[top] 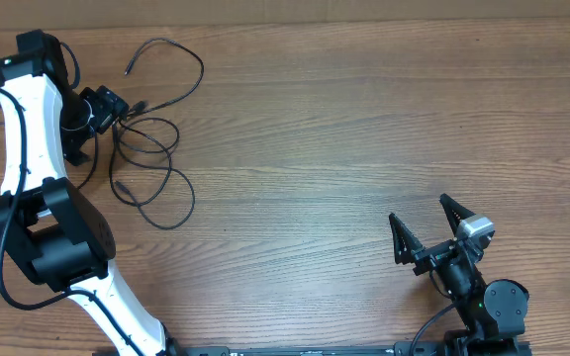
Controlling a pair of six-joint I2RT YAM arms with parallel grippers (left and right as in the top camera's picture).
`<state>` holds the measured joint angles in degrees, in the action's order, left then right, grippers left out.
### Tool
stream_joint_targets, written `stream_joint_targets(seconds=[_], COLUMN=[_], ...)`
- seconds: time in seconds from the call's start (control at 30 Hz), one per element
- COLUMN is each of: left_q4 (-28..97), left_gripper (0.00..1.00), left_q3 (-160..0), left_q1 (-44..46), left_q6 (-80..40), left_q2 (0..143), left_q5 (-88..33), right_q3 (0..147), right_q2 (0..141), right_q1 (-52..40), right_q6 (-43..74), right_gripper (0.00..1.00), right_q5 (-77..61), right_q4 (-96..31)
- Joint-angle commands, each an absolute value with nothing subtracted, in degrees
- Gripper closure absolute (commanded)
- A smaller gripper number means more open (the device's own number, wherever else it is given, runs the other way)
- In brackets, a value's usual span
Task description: Untangle cables
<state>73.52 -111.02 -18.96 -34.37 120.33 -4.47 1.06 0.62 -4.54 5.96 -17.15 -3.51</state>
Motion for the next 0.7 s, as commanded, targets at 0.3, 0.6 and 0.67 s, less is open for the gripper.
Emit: stream_joint_targets(seconds=[0.3,0.6,0.67], left_q4=[73.4,73.4,73.4], left_gripper=[0.0,0.01,0.0], left_q3=[-110.9,-110.9,-110.9], left_q1=[-18.7,-18.7,-18.7], left_q6=[-34.3,-34.3,-34.3], left_q2=[120.6,120.6,120.6], left_q5=[-4.0,-4.0,-4.0], right_q3=[0.5,0.5,0.5], right_q2=[0.1,0.1,0.1], right_q1=[-4.7,-4.7,-4.7], right_q6=[5.7,5.7,5.7], right_gripper=[0.0,0.0,0.0], right_q5=[-16.5,-16.5,-16.5], right_q4=[-3.3,-3.3,-3.3])
